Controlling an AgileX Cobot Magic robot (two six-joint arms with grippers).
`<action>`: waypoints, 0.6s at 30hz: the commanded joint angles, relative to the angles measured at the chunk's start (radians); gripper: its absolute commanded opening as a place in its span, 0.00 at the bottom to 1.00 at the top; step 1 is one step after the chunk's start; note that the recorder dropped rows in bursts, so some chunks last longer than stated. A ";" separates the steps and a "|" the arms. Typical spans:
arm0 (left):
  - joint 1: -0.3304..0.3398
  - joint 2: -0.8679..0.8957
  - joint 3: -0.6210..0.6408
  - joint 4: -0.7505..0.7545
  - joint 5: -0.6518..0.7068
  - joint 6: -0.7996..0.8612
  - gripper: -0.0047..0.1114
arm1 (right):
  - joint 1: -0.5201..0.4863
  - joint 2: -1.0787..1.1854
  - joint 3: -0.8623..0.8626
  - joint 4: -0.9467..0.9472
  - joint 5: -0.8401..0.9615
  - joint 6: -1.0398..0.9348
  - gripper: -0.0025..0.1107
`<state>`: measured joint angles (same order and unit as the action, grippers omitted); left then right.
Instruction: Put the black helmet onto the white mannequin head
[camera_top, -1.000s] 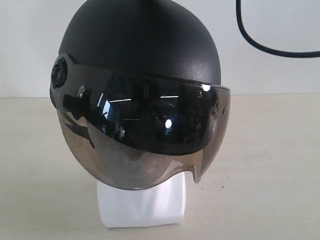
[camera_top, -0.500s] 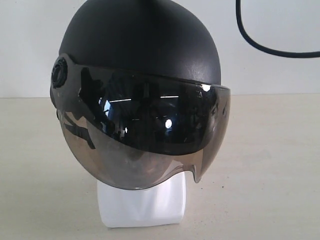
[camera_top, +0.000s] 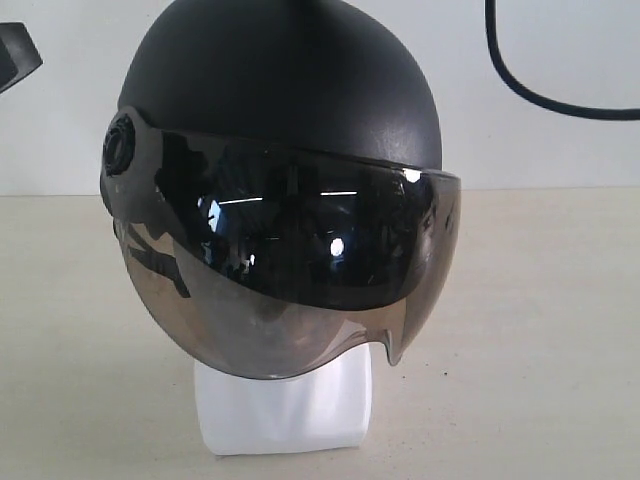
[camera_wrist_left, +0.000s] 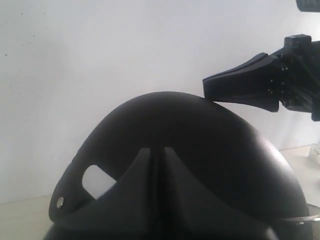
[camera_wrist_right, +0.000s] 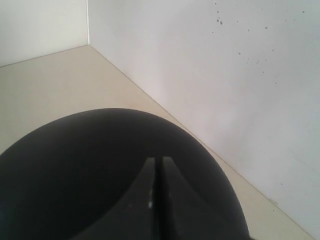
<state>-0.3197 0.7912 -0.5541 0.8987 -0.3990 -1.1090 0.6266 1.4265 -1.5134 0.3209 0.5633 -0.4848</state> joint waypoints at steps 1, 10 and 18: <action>0.000 0.018 -0.006 0.007 -0.020 -0.005 0.08 | 0.000 -0.010 0.007 -0.021 0.024 0.015 0.02; 0.000 -0.007 0.035 0.846 0.076 -0.577 0.08 | 0.000 -0.010 0.007 -0.040 0.000 0.015 0.02; 0.000 -0.026 0.137 0.846 0.081 -0.547 0.61 | 0.000 -0.010 0.007 -0.083 -0.023 0.015 0.02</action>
<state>-0.3197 0.7676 -0.4221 1.7388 -0.3412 -1.6492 0.6266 1.4241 -1.5134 0.2448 0.5601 -0.4693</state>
